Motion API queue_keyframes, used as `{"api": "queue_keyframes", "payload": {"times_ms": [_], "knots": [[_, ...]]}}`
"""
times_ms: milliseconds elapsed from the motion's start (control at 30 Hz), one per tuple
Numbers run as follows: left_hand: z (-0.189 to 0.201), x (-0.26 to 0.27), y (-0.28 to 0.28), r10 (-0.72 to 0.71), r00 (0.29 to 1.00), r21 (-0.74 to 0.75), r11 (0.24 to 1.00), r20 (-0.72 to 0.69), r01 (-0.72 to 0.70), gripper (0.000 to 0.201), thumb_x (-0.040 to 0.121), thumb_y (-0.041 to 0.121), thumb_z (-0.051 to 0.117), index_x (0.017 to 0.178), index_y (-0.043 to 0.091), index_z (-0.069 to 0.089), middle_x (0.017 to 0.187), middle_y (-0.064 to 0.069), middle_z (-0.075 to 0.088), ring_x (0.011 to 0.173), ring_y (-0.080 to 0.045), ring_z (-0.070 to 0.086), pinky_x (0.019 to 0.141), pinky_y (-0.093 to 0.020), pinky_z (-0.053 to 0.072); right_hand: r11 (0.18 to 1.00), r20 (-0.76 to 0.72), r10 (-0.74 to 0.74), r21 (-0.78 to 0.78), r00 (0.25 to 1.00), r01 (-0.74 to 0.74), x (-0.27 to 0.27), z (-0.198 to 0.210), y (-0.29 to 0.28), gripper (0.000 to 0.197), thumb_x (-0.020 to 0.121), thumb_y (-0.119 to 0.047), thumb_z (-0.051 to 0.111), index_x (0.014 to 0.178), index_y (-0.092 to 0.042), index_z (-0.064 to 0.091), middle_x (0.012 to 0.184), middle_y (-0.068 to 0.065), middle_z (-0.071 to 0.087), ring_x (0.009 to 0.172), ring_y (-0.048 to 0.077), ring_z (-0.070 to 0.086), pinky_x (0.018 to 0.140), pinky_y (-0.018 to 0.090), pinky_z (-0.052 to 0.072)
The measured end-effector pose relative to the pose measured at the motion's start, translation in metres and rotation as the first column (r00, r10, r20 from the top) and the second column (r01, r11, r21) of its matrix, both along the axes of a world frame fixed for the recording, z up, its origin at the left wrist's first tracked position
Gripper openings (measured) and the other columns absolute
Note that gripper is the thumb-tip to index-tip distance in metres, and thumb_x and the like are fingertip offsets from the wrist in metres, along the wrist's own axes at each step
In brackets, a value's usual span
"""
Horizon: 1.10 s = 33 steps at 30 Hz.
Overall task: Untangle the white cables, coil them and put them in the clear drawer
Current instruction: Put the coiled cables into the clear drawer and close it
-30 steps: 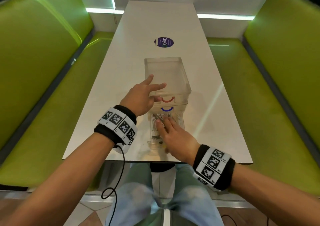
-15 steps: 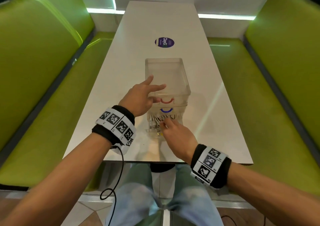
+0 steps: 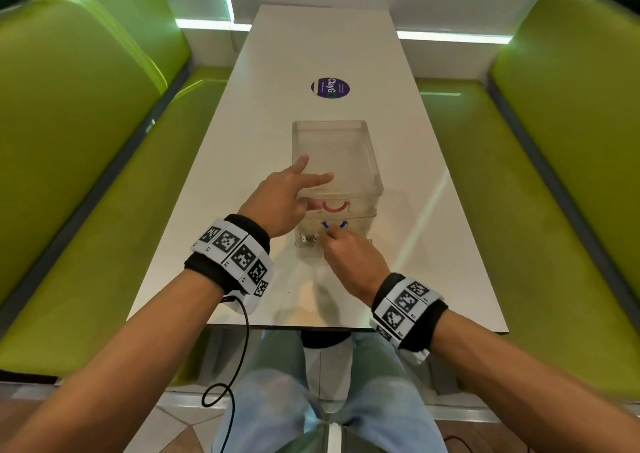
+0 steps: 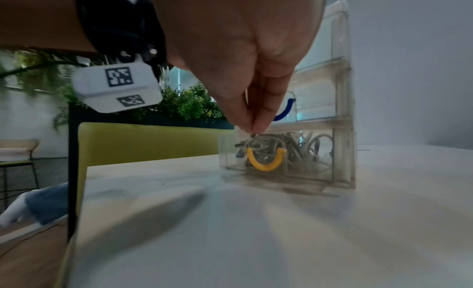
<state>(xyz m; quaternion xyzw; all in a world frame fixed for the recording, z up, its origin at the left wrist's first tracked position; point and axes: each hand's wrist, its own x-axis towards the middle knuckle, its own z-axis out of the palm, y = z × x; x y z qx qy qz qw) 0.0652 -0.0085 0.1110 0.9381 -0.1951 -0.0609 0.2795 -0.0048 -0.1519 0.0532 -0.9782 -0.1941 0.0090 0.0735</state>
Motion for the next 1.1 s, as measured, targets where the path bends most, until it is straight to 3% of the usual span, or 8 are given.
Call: {"api": "queue_keyframes", "payload": {"times_ms": [100, 200, 367, 633, 800, 867, 967, 1100], "knots": [[-0.001, 0.000, 0.001, -0.003, 1.000, -0.011, 1.000, -0.006, 0.003, 0.048, 0.089, 0.025, 0.064, 0.132, 0.040, 0.050, 0.158, -0.004, 0.021, 0.138, -0.027, 0.037, 0.112, -0.041, 0.030, 0.998, -0.017, 0.027, 0.050, 0.999, -0.026, -0.009, 0.001, 0.001, 0.017, 0.075, 0.011, 0.061, 0.088, 0.001, 0.064, 0.085, 0.016, 0.063, 0.069, 0.034, 0.061, 0.053, 0.030, 0.033], [-0.002, 0.001, 0.002, 0.009, 1.000, -0.019, 1.000, -0.007, -0.009, 0.049, 0.088, 0.024, 0.065, 0.132, 0.041, 0.050, 0.158, -0.003, 0.021, 0.138, -0.026, 0.036, 0.112, -0.040, 0.029, 0.996, -0.150, 0.093, 0.013, 0.984, -0.092, -0.020, -0.008, -0.001, 0.021, 0.091, 0.002, 0.044, 0.100, -0.002, 0.062, 0.104, 0.016, 0.061, 0.087, 0.035, 0.060, 0.063, 0.034, 0.038], [0.000, -0.001, 0.002, 0.006, 1.000, -0.025, 1.000, -0.022, -0.007, 0.050, 0.088, 0.022, 0.065, 0.132, 0.040, 0.050, 0.158, -0.003, 0.021, 0.139, -0.026, 0.034, 0.113, -0.041, 0.028, 0.992, -0.210, 0.048, 0.122, 0.976, -0.023, 0.004, -0.019, -0.004, 0.029, 0.087, 0.005, 0.042, 0.104, 0.000, 0.065, 0.108, 0.017, 0.065, 0.093, 0.035, 0.061, 0.074, 0.036, 0.045], [0.002, -0.001, 0.002, 0.016, 0.999, -0.028, 0.999, -0.028, -0.017, 0.050, 0.088, 0.020, 0.065, 0.132, 0.040, 0.051, 0.158, -0.003, 0.021, 0.139, -0.026, 0.034, 0.114, -0.037, 0.028, 0.984, -0.158, 0.033, 0.176, 0.987, -0.005, 0.013, -0.026, -0.003, 0.037, 0.085, 0.005, 0.043, 0.116, -0.003, 0.061, 0.115, 0.016, 0.063, 0.099, 0.035, 0.059, 0.079, 0.042, 0.050], [0.000, -0.003, 0.003, 0.002, 1.000, -0.028, 1.000, -0.015, -0.003, 0.050, 0.088, 0.020, 0.065, 0.131, 0.040, 0.051, 0.157, -0.003, 0.023, 0.138, -0.026, 0.037, 0.112, -0.039, 0.030, 0.978, -0.038, -0.037, 0.203, 0.999, 0.044, 0.000, -0.023, -0.005, 0.034, 0.089, 0.001, 0.046, 0.121, -0.004, 0.054, 0.114, 0.015, 0.060, 0.096, 0.033, 0.058, 0.072, 0.037, 0.046], [0.000, -0.003, 0.003, 0.005, 1.000, -0.038, 0.999, -0.013, -0.006, 0.050, 0.088, 0.021, 0.065, 0.131, 0.040, 0.051, 0.157, -0.003, 0.023, 0.138, -0.026, 0.036, 0.112, -0.037, 0.030, 0.986, 0.033, -0.056, 0.161, 0.998, 0.050, -0.006, -0.024, -0.006, 0.036, 0.082, 0.004, 0.053, 0.117, -0.004, 0.056, 0.111, 0.014, 0.059, 0.095, 0.032, 0.057, 0.067, 0.035, 0.045], [-0.001, -0.003, 0.003, 0.009, 1.000, -0.050, 0.999, -0.023, -0.010, 0.049, 0.087, 0.023, 0.066, 0.131, 0.040, 0.051, 0.157, -0.003, 0.023, 0.139, -0.026, 0.035, 0.114, -0.038, 0.028, 0.992, 0.091, -0.104, 0.086, 0.990, 0.096, -0.009, -0.032, -0.007, 0.048, 0.061, 0.007, 0.069, 0.107, -0.007, 0.063, 0.098, 0.013, 0.061, 0.083, 0.031, 0.059, 0.064, 0.034, 0.049], [-0.002, -0.002, 0.004, 0.011, 1.000, -0.060, 0.998, -0.017, -0.012, 0.050, 0.086, 0.024, 0.067, 0.131, 0.039, 0.052, 0.157, -0.003, 0.023, 0.139, -0.025, 0.035, 0.113, -0.040, 0.029, 0.991, 0.034, -0.113, 0.073, 0.993, 0.110, -0.009, -0.032, -0.008, 0.052, 0.062, 0.003, 0.068, 0.113, -0.008, 0.060, 0.102, 0.016, 0.058, 0.082, 0.034, 0.058, 0.063, 0.035, 0.047]]}}
